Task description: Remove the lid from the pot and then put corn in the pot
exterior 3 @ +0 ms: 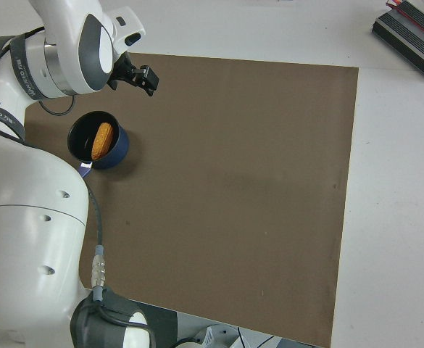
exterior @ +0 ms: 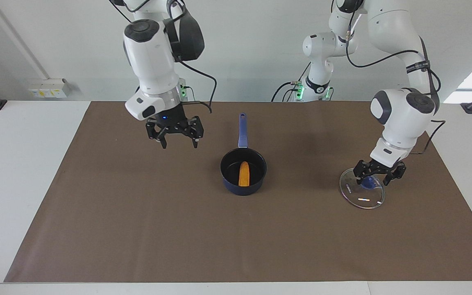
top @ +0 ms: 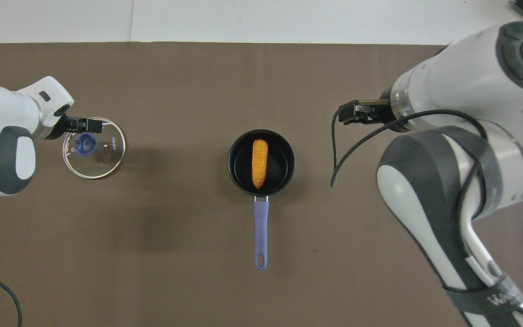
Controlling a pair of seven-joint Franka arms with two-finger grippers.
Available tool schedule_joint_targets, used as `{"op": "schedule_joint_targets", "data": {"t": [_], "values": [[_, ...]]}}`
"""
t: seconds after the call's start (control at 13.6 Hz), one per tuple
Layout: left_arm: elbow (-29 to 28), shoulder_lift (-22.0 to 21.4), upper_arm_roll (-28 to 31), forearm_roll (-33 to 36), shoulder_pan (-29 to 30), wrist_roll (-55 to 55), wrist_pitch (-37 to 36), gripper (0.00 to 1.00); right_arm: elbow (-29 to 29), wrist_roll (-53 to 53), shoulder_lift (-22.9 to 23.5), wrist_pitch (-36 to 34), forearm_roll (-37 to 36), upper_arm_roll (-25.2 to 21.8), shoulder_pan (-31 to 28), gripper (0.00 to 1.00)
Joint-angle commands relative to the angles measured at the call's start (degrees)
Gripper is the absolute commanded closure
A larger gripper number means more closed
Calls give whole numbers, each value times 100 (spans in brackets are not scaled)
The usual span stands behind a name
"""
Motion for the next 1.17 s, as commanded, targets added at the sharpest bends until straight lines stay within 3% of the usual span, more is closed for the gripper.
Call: {"op": "schedule_joint_targets", "data": {"t": [0.0,0.22,0.37,0.59,0.81,0.95,1.1], "values": [[883,-317,43,22,-90,71,-1322,0,-136,-678,-379,-453,-7,63,-586,0],[1930,-335,52,75,-160,79,-2501,0,-13,-1031,-626,-823,-7,63,-1017,0],[2257,-466,43,66,-160,79,-3248,0,145,-1435,-723,-1165,-7,54,-1203,0],[2267,-1186,-1,48,-169,71,-3987,0,103,-1534,-1057,-1684,-8,54,-1326,0],[2136,-1757,-220,5,-169,35,-4472,0,111,-1498,-1057,-1729,-7,45,-1370,0],[1907,-1951,-229,-4,-169,18,-4728,0,119,-1490,-1049,-1703,45,54,-1458,0],[1959,-1882,-230,-31,-151,53,-4544,0,119,-1481,-1040,-1668,-8,54,-1475,0]]}}
